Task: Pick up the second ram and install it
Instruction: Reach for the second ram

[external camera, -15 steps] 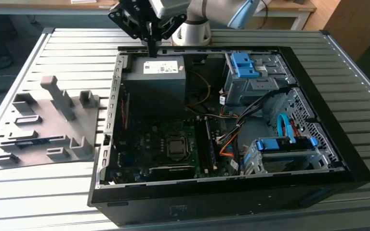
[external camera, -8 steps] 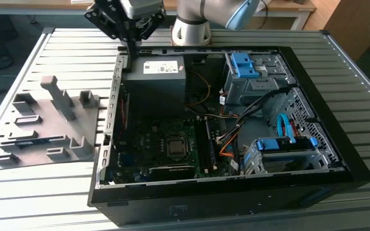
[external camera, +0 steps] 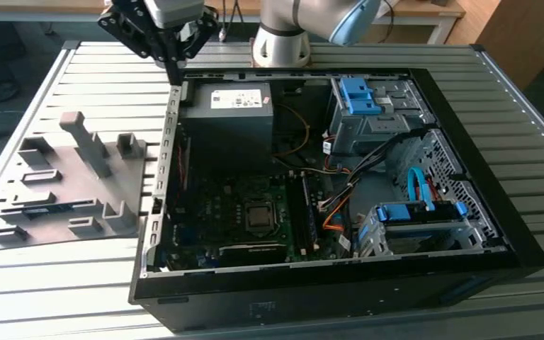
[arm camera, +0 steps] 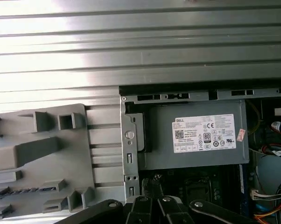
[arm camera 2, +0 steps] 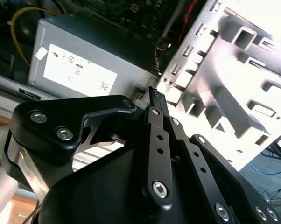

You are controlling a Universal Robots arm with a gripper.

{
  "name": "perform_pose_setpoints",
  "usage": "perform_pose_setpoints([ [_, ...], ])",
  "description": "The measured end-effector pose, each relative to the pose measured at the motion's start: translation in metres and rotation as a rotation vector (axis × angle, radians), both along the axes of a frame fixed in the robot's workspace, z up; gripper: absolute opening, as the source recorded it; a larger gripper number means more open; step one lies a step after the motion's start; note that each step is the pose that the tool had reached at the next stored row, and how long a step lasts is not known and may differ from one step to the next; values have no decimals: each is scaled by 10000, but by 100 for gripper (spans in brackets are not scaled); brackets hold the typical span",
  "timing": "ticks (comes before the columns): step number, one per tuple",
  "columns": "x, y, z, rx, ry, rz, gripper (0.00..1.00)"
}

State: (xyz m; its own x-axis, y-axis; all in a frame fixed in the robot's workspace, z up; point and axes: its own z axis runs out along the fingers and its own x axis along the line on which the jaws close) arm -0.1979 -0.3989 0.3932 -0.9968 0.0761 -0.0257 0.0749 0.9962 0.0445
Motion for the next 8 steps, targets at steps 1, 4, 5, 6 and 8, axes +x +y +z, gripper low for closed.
perform_pose_setpoints([
  [1,-26,0,0,0,0,-1,10],
  [4,-107,0,0,0,0,-2,10],
  [5,-133,-1,0,0,0,-2,10],
  [6,-161,-1,0,-1,0,-1,10],
  [8,-213,-1,0,0,0,0,10],
])
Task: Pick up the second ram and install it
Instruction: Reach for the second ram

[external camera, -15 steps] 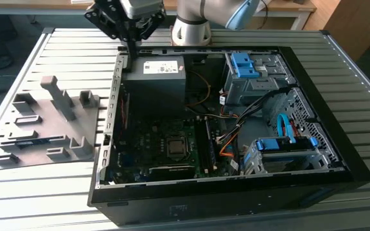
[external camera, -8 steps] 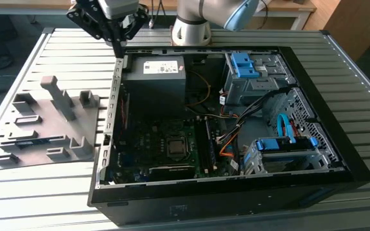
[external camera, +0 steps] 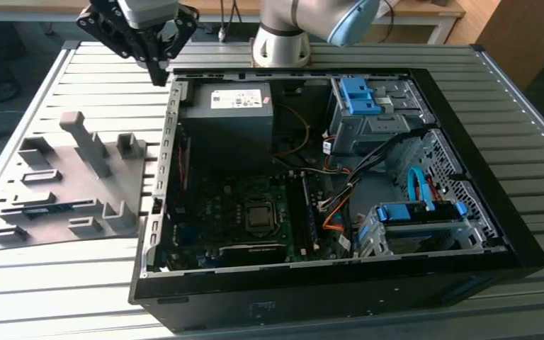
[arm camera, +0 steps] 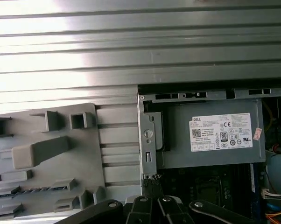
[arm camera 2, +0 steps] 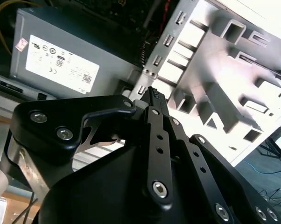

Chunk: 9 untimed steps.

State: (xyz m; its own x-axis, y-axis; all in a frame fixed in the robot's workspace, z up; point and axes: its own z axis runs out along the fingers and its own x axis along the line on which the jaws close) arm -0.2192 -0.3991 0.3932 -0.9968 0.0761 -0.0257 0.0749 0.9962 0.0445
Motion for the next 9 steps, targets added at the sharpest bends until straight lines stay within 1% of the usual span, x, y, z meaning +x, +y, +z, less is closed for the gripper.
perform_pose_setpoints([
  [4,-120,-1,0,-1,-2,-1,10],
  [9,-231,-1,-1,0,-3,-1,10],
])
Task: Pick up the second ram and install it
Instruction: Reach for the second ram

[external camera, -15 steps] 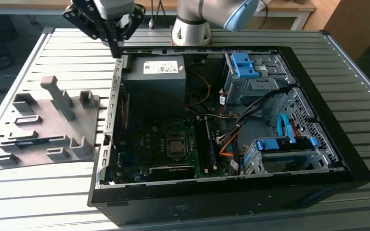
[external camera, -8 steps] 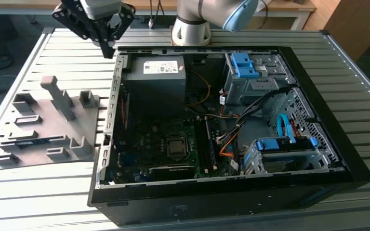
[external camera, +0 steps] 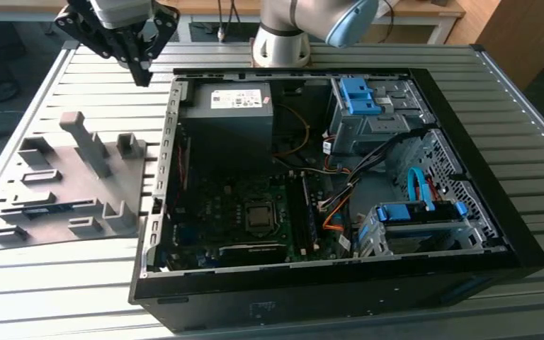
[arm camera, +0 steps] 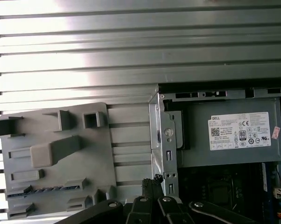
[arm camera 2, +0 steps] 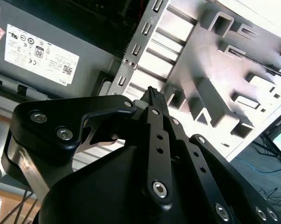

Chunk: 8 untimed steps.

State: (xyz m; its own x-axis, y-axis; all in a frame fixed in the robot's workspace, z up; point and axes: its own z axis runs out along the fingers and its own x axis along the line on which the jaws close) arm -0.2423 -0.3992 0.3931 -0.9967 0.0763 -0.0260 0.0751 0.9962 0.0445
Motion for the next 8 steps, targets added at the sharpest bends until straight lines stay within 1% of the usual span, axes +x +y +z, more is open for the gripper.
perform_pose_setpoints([
  [8,-145,0,-1,-1,1,1,10],
])
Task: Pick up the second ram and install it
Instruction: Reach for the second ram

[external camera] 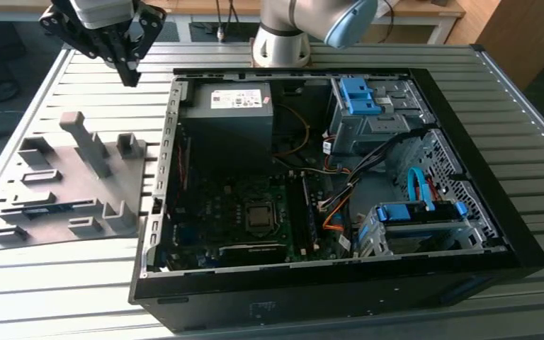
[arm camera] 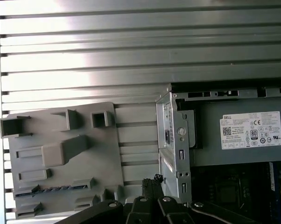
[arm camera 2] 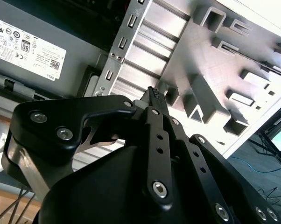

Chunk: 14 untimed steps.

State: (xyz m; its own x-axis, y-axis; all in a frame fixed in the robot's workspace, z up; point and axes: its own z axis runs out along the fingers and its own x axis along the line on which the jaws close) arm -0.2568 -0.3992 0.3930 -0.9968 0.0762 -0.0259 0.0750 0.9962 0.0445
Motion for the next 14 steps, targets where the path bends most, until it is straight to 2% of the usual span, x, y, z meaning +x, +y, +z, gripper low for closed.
perform_pose_setpoints([
  [14,-301,0,-4,1,0,-1,10],
])
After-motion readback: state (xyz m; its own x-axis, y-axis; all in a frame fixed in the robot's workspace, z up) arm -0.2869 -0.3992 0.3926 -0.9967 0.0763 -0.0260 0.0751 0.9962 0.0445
